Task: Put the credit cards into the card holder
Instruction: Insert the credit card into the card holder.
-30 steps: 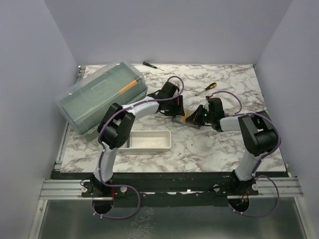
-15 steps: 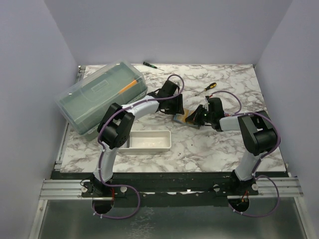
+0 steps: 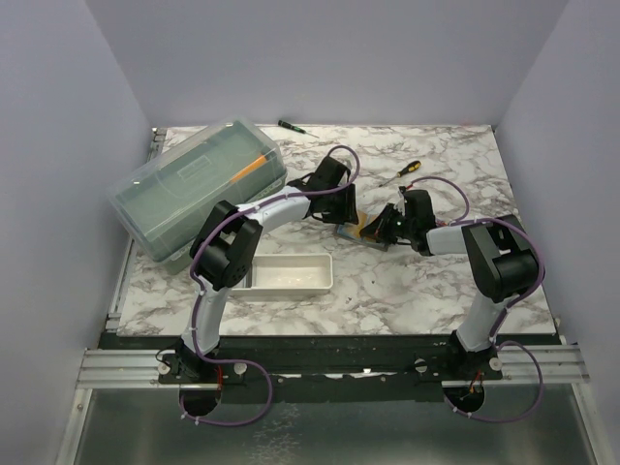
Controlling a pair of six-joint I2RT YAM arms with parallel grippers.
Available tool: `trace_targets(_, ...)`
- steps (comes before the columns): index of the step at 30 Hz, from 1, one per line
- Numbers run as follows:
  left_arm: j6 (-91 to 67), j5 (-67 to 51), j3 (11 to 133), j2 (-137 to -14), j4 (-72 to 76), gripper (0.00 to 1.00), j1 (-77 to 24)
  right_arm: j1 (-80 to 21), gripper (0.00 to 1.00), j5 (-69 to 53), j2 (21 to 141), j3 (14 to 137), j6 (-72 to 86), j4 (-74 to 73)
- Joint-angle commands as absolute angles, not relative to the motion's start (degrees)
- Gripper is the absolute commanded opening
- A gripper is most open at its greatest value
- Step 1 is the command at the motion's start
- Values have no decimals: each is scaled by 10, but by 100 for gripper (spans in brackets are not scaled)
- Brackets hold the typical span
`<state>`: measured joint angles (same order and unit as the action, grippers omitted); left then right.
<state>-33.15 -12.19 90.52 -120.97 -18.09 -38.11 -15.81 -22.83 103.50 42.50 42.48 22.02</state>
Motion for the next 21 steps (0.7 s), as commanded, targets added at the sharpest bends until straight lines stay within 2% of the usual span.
trace_targets(1, -335, -150, 924, -1200, -179, 47, -388, -162, 0, -212, 1060, 421, 413, 182)
trace_targets(4, -343, -164, 926, -1195, -173, 46, -388, -162, 4, -211, 1053, 424, 413, 174)
trace_targets(16, -357, -194, 943, -1212, -167, 47, -397, -160, 35, -118, 938, 452, 402, 12)
trace_targets(21, -360, -205, 964, -1226, -167, 48, -411, -139, 43, -77, 875, 453, 383, -57)
